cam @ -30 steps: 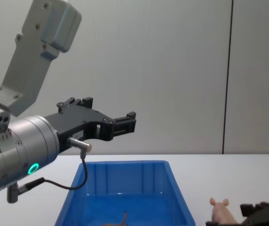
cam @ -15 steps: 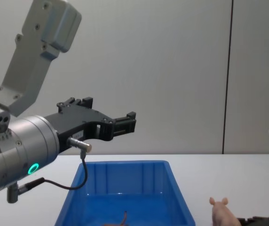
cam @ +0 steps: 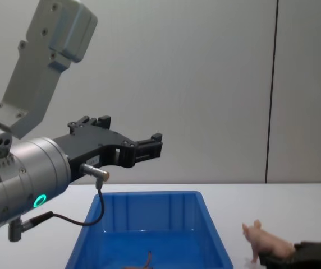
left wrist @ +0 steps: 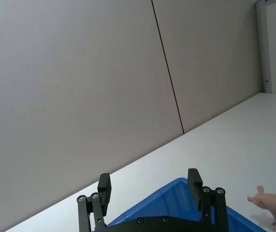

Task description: Pick up the two dolls from the table and place them into the box.

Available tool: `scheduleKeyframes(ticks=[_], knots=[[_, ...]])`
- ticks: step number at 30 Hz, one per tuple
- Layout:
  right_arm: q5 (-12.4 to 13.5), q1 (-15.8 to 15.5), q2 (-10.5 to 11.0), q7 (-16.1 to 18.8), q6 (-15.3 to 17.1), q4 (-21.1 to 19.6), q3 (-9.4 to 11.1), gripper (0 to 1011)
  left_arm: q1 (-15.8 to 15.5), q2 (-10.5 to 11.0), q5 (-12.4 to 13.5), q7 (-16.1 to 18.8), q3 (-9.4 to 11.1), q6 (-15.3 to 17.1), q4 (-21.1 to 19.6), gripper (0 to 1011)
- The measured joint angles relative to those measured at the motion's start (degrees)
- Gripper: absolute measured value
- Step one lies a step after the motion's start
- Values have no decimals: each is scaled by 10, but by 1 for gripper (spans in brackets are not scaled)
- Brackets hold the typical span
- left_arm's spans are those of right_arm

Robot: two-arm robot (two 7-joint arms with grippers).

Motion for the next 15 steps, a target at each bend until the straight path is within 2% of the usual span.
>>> scheduleKeyframes(ticks=[9,15], knots=[[-17,-2,1,-9,-28,-29,0,380,0,0,0,0,0,0,0,1001],[-25,4,1,8,-40,-51,0,380,0,0,0,0,0,0,0,1001]])
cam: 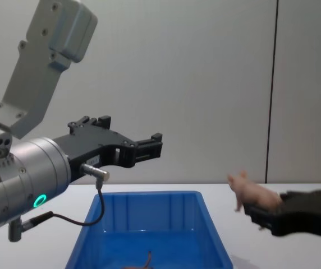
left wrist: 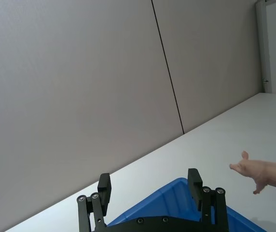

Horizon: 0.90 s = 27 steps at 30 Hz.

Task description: Pick up the two dolls from the table and place them into the box.

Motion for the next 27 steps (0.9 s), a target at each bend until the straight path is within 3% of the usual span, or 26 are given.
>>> scheduleKeyframes(ticks=[8,15,20,27], knots=[[-4,18,-9,41,3,-13,-4,380,0,0,0,0,0,0,0,1001],[-4,45,-27,85,30,-4,-12,381,0,0,0,0,0,0,0,1001],[-4,72,-48,117,56,19,-22,536,0,0,0,0,0,0,0,1001],[-4,87,-59,139,67,39,-28,760,0,0,0,0,0,0,0,1001]])
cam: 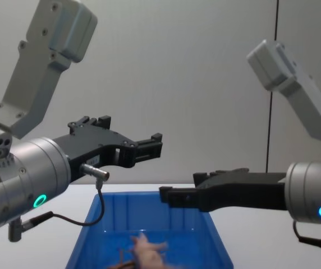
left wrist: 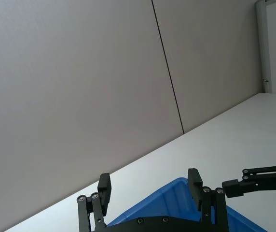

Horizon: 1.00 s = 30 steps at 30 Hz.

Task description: Pick up the two dolls from the table and place them into the box.

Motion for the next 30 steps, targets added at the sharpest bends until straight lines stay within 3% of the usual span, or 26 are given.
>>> scheduleKeyframes(ticks=[9,17,30], knots=[[-5,-3,11,16,-12,-3,3,1001,0,0,0,0,0,0,0,1001],[-1,-26,45,23,-34,-27,18,1001,0,0,0,0,0,0,0,1001],[33,-70,101,18,-64,-58,47,1001,0,0,0,0,0,0,0,1001]])
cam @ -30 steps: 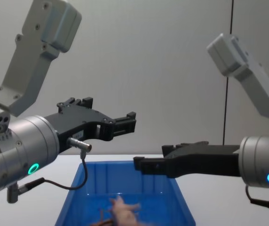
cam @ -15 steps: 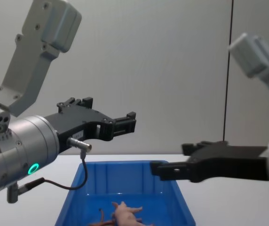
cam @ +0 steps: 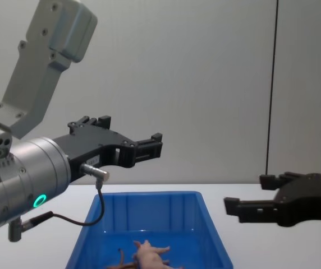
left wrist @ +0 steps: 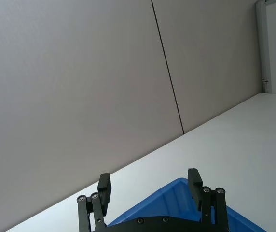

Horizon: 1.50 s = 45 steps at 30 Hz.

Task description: Pick up the two dolls from the table and place them into the box.

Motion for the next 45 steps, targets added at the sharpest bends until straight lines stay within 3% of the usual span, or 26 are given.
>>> scheduleKeyframes(ticks=[11,18,26,34,45], knots=[[12,-15,19,-3,-10,-10,9,1001,14,12,2,14,-4,14,-16,1001],[16,-20,25,-4,-13,-13,12,1001,47,39,-8,47,-10,35,-46,1001],[19,-23,28,-5,-15,-14,14,1001,106,85,-41,100,-19,44,-86,1001],[20,-25,30,-5,-16,-15,15,1001,166,130,-82,136,-29,25,-112,1001],[21,-26,32,-5,-17,-16,16,1001,217,163,-130,152,-38,-6,-119,1001]])
